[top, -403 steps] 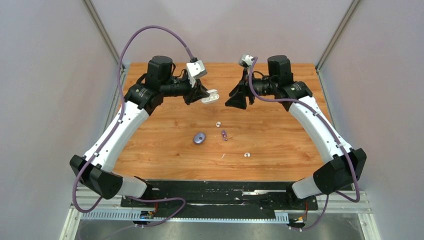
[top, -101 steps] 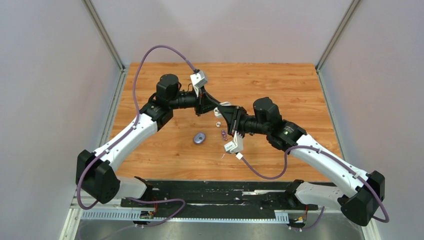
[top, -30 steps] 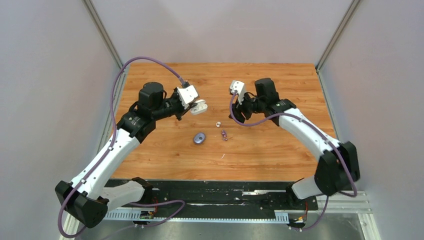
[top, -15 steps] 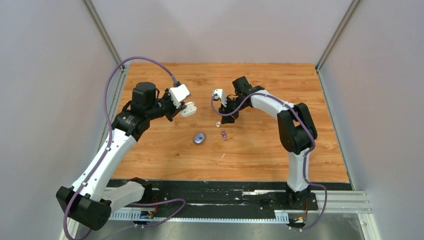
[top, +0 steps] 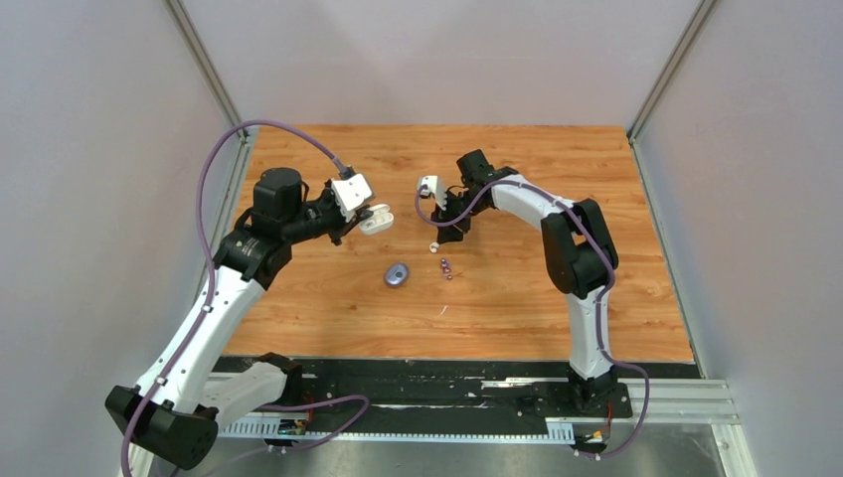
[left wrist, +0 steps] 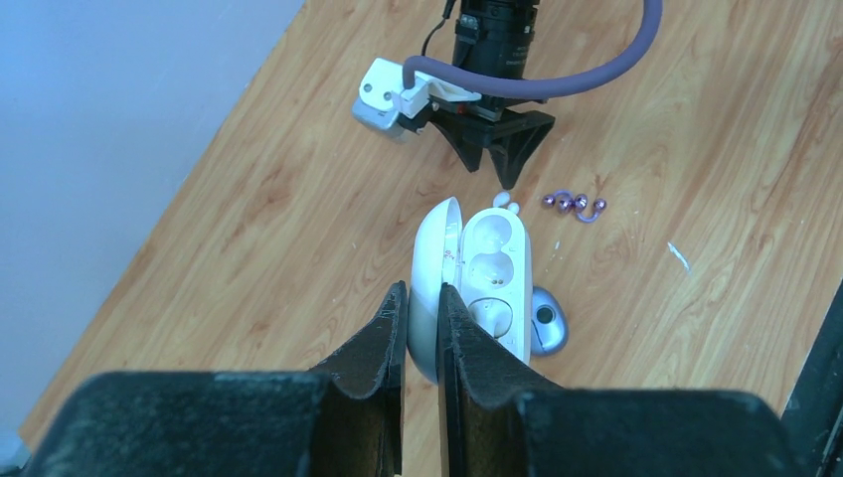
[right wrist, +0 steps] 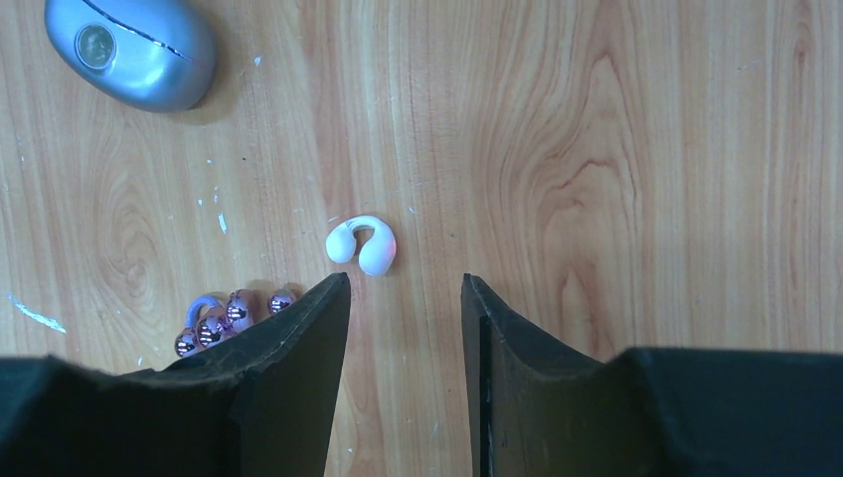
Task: Insert the wireless bluetooth earbuds into the charging case
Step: Adjust the earbud at the center of the board.
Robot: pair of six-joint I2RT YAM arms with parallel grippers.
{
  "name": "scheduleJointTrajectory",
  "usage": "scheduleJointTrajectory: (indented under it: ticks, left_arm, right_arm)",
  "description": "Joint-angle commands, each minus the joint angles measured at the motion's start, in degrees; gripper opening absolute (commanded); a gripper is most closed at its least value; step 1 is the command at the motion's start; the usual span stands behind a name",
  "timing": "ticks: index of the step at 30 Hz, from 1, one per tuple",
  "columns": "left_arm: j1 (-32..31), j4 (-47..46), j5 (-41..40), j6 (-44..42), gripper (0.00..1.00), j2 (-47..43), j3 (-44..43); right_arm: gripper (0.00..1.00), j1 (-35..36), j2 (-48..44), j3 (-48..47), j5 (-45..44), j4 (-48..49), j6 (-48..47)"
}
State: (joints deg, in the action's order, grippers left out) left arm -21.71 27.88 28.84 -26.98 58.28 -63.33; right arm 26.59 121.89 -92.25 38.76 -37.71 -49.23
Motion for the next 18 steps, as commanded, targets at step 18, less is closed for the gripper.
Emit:
scheduleJointTrajectory:
  ticks: [18]
  left_arm:
    - [0.4, -2.9, -0.2, 1.1, 0.0, -0.2, -0.2]
  right_arm:
    - [0.39, 4.8, 0.3, -1.9, -2.8, 1.5, 1.1]
